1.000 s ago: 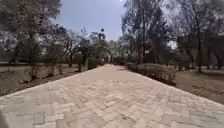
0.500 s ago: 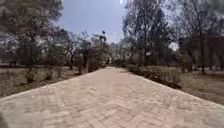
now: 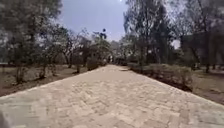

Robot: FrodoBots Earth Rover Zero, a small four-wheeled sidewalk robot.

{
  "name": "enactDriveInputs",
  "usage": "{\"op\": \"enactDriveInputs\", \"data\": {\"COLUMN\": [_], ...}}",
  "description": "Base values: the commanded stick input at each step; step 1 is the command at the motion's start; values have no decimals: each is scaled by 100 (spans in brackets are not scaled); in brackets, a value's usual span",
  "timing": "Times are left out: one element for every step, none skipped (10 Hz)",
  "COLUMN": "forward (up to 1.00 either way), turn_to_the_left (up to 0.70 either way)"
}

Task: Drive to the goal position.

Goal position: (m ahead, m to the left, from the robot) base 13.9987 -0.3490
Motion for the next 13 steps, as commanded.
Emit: {"op": "enactDriveInputs", "data": {"forward": [85,85,85,85,85,85,85,85,85,85,85,85,85], "turn_to_the_left": [0,0,0,0,0,0,0,0,0,0,0,-1,-3]}}
